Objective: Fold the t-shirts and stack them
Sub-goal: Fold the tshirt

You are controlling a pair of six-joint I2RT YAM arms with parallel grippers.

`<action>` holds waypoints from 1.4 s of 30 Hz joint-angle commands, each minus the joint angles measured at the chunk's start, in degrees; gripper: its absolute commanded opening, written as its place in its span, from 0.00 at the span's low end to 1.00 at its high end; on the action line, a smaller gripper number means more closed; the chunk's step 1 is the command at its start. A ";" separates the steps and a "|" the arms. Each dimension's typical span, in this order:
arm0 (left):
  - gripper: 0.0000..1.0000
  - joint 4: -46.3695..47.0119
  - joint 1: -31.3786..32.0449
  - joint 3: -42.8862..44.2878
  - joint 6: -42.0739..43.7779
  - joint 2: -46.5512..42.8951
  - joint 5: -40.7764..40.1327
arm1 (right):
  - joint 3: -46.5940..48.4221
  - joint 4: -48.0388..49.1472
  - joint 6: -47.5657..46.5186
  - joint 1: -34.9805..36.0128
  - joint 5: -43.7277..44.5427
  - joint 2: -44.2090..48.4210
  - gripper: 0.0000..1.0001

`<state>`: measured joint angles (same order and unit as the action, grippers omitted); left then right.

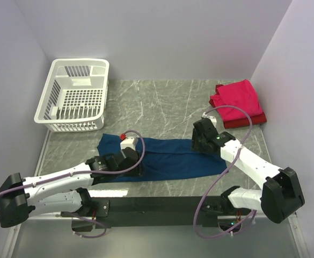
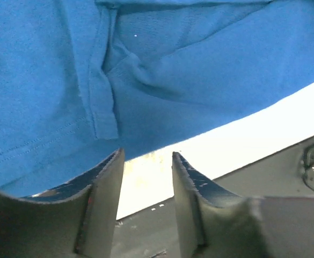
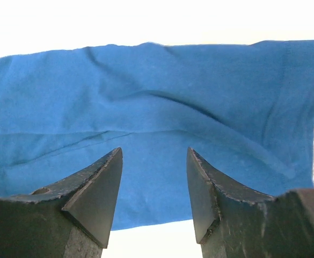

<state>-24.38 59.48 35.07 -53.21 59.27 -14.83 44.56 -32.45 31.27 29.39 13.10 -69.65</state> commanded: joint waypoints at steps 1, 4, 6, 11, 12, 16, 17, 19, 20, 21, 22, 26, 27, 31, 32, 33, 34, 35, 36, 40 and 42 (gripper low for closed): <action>0.47 1.01 0.81 1.67 1.09 -2.83 -0.44 | -0.70 -0.60 -1.03 -3.09 2.10 3.11 0.59; 0.51 -2.14 0.37 3.24 -1.01 -2.84 -6.77 | -0.96 -0.51 -2.43 -8.18 1.05 4.78 0.59; 0.52 -4.09 -0.94 5.08 -3.11 -1.09 -11.70 | -1.23 0.10 -3.93 -10.92 0.61 5.74 0.59; 0.53 0.54 -9.90 5.62 -1.81 6.29 -11.98 | -0.26 1.86 -5.86 -16.98 -0.62 3.65 0.59; 0.53 1.69 -11.04 5.97 -1.37 7.17 -12.32 | -0.26 2.64 -5.87 -17.60 -0.45 2.25 0.59; 0.53 4.08 -11.41 9.31 1.17 13.22 -13.30 | -0.35 4.67 -6.22 -23.31 -2.28 -2.85 0.59; 0.53 4.34 -11.41 10.01 1.79 14.38 -13.30 | -0.35 5.20 -6.39 -24.63 -2.81 -3.73 0.59; 0.53 4.96 -11.41 11.16 3.37 17.88 -13.64 | -0.70 6.25 -6.39 -27.09 -3.87 -5.84 0.58; 0.53 4.78 -11.41 11.33 3.64 19.03 -13.99 | -0.70 6.52 -6.39 -27.54 -3.96 -6.37 0.58; 0.53 4.52 -11.49 11.34 3.73 20.18 -14.35 | -0.70 7.13 -6.48 -27.98 -4.48 -7.34 0.58; 0.53 4.61 -11.67 11.16 3.82 22.02 -14.35 | -1.05 7.40 -6.48 -29.02 -4.84 -7.87 0.57; 0.53 7.15 -12.81 7.66 3.90 24.23 -11.63 | -1.31 8.19 -6.66 -31.67 -6.69 -11.29 0.56; 0.53 7.50 -13.07 7.12 3.73 24.41 -11.45 | -1.40 8.36 -6.66 -31.85 -6.77 -12.26 0.55; 0.53 9.00 -13.87 4.40 3.64 24.32 -10.75 | -0.79 8.37 -6.74 -32.29 -6.78 -14.11 0.51; 0.53 9.87 -13.96 3.35 3.73 24.23 -9.96 | -0.61 8.28 -6.74 -32.37 -6.69 -14.81 0.48; 0.53 10.31 -14.13 2.99 3.82 24.32 -9.61 | -0.35 8.19 -6.74 -32.55 -6.69 -15.08 0.46; 0.53 10.49 -14.22 2.64 3.73 24.41 -9.52 | 0.00 8.10 -6.66 -32.55 -6.69 -15.25 0.44; 0.53 10.58 -14.22 2.03 3.73 24.58 -9.43 | 0.35 8.10 -6.66 -32.64 -6.69 -15.95 0.42; 0.53 10.67 -14.22 1.76 3.64 24.67 -9.43 | 0.62 7.93 -6.66 -32.73 -6.69 -16.31 0.38; 0.52 10.67 -14.22 0.44 3.82 23.53 -9.95 | 1.94 7.22 -7.01 -32.81 -6.08 -17.71 0.25; 0.51 10.58 -14.31 0.00 3.73 22.57 -9.78 | 2.20 6.35 -7.01 -32.81 -3.72 -17.98 0.12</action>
<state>-13.10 45.56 37.30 -49.80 82.30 -26.83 45.23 -25.26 24.73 -2.85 5.56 -86.43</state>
